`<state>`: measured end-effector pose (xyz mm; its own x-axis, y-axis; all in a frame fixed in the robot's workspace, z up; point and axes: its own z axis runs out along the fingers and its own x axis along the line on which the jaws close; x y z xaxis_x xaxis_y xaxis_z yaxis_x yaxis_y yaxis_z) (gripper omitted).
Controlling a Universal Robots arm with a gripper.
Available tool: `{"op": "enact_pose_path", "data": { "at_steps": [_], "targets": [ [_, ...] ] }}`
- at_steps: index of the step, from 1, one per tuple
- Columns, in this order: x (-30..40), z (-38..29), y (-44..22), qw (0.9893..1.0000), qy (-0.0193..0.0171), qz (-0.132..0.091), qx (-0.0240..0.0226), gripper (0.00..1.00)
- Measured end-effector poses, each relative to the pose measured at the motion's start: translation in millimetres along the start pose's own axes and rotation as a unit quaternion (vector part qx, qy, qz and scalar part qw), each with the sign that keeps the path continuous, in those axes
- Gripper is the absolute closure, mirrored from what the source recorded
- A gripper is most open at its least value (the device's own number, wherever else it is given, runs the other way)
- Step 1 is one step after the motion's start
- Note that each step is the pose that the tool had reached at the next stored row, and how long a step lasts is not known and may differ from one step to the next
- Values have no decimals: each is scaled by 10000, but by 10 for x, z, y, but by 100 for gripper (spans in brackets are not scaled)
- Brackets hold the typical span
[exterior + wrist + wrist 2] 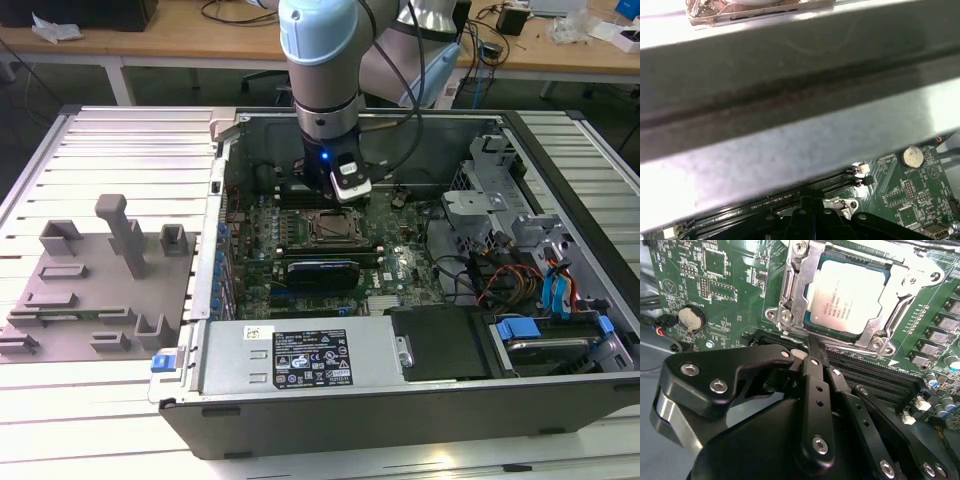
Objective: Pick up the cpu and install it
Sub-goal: 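Install the first cpu locking lever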
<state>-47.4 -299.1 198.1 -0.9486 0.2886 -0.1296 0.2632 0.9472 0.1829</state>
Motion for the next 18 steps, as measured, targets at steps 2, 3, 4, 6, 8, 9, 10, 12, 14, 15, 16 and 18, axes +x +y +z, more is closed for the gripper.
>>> {"op": "enact_pose_path", "data": {
  "at_steps": [2,3,4,6,8,9,10,12,14,15,16,18],
  "targets": [
    [0,-8,2,10000,-4,25,4,89],
    [-2,-16,3,10000,-6,32,5,89],
    [-3,-23,5,10000,-7,38,4,89],
    [-5,-42,9,10000,-9,53,6,89],
    [-3,-47,12,10000,-13,69,8,89],
    [1,-47,18,10000,-14,75,10,89],
    [7,-46,27,10000,-15,81,11,89],
    [18,-46,36,10000,-17,93,12,89],
    [29,-46,39,9999,-22,115,14,89],
    [33,-47,39,9999,-23,121,15,89],
    [38,-48,40,9999,-25,128,16,89],
    [42,-48,39,9999,-30,142,17,89]
  ]
}}
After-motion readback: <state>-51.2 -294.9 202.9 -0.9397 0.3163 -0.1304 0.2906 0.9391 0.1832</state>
